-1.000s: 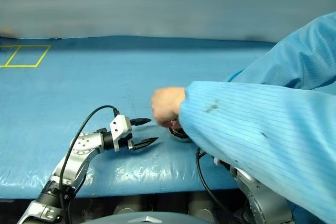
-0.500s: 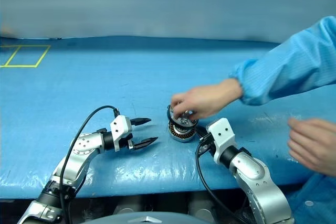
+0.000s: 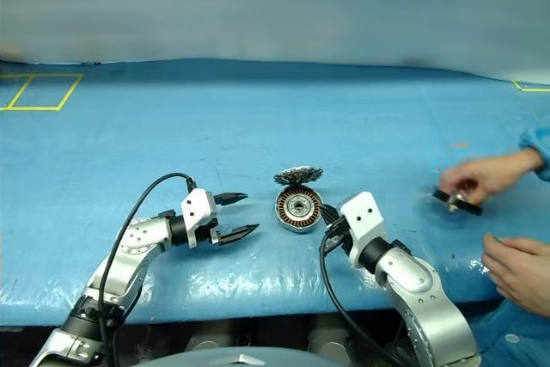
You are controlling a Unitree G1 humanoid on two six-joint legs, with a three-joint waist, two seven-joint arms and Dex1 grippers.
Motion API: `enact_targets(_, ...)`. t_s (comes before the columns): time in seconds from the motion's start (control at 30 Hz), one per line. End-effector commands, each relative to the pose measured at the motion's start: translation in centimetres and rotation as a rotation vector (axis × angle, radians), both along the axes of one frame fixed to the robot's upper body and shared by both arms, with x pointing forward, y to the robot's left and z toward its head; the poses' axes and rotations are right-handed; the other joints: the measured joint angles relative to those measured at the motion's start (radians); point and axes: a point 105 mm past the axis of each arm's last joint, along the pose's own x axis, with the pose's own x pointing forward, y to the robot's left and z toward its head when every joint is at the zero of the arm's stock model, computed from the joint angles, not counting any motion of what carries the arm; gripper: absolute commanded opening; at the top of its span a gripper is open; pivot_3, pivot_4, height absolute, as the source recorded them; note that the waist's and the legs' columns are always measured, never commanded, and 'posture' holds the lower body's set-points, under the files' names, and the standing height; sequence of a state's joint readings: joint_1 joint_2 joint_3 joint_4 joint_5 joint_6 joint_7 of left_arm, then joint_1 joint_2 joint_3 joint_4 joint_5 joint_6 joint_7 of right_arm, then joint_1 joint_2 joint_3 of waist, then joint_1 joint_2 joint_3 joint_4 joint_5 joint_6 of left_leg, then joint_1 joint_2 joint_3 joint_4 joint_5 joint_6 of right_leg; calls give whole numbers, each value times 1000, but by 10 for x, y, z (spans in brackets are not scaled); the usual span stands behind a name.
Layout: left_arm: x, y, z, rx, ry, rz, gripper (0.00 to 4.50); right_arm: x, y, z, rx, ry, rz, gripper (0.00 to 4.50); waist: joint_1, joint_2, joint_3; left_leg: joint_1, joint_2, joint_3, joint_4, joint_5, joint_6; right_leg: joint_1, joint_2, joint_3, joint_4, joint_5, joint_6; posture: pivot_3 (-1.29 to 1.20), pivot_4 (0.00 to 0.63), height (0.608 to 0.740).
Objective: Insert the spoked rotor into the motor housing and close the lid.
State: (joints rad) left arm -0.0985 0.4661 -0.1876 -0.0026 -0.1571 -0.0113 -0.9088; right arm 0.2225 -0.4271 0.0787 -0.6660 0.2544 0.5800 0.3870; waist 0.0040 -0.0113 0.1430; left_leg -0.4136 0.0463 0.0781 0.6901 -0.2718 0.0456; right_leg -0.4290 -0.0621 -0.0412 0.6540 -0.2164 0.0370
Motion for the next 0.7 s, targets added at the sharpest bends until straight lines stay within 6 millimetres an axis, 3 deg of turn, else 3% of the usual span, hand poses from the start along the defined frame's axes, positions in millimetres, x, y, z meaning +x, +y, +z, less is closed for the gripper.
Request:
enact_targets(0.03,1,-5,11,-16,-46,-10,3693,1,2,5,5,-18,4,0,0,0,0,0,0,0,0,0,0,0,0,0,0,0,0,0,150,740)
enact_targets(0.37,1,-5,12,-26,-52,-3,3693,2,3,6,8,-20,6,0,0,0,0,0,0,0,0,0,0,0,0,0,0,0,0,0,150,740)
enact_targets(0.7,2,-8,31,-127,-62,-14,3693,1,-1,10,0,-35,-5,0,0,0,0,0,0,0,0,0,0,0,0,0,0,0,0,0,150,740)
